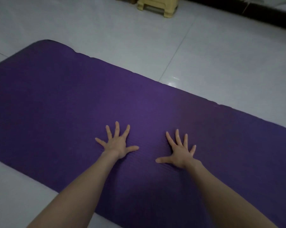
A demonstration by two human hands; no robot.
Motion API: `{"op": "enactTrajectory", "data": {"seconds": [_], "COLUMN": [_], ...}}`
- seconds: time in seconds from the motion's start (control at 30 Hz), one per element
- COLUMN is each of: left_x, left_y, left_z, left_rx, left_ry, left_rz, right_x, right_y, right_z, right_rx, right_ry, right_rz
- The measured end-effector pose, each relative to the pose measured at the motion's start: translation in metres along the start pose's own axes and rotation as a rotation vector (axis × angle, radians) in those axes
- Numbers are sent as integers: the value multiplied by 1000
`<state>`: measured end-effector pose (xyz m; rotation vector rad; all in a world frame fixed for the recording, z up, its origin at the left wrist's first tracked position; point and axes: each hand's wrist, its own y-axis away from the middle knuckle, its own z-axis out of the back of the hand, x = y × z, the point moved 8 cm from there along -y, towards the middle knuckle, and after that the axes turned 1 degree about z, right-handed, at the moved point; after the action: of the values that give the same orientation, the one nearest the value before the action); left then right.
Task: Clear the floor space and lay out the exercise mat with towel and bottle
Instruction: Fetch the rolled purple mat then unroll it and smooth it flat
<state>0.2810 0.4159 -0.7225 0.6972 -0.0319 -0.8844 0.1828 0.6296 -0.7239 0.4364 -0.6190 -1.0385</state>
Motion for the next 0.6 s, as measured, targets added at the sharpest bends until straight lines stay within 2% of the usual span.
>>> {"op": "enactTrajectory", "data": {"seconds": [0.17, 0.23, 0.47, 0.6], "left_x": [-3, -13, -104, -114], "left_y": [6, 16, 64, 64], "left_z": [-2, -9, -79, -85], "left_rx": [-2, 10, 77, 102], "left_ry": [-34, -90, -257, -302], "left_rz": [0, -56, -311, -330], "right_x": [-7, -20, -129, -159], "right_y": [7, 21, 99, 119], "right_z": [-4, -6, -26, -36], "right_rx": [-34, -58, -105, -98], "right_ry": [-42, -64, -126, -178], "right_rz": [13, -10, -195, -242]}}
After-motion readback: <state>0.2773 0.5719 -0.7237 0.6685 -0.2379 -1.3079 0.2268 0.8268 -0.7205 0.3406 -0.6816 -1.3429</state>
